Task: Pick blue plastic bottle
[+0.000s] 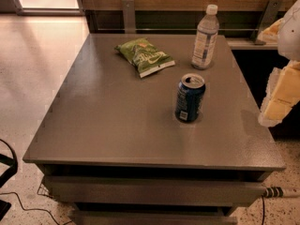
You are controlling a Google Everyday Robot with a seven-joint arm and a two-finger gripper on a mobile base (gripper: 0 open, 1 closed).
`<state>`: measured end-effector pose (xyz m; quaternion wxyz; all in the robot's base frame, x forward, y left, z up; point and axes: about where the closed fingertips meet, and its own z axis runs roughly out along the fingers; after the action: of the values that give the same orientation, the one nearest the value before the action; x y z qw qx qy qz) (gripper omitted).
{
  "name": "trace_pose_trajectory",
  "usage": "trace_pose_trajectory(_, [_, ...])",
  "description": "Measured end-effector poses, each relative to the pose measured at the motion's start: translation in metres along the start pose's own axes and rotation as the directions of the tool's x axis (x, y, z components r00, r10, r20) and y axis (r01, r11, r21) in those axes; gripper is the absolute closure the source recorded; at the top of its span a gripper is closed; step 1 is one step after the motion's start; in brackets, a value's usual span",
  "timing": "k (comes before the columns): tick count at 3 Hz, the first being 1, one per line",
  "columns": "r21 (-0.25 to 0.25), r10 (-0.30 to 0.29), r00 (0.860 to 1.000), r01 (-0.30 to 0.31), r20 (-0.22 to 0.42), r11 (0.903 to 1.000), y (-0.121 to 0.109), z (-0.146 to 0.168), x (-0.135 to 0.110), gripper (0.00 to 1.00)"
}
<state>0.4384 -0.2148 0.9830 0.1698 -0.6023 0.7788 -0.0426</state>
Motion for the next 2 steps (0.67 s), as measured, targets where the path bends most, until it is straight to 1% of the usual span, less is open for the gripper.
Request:
trace_pose_trajectory(1, [0.006, 0.002, 1.0, -0.002, 0.005, 1.0, -0.002, -0.001, 0.0, 0.0])
trace_pose_trajectory(2, [0.025, 0.057, 0.997, -0.058, 0.046, 0.998, -0.022, -0.006, 0.007, 0.0])
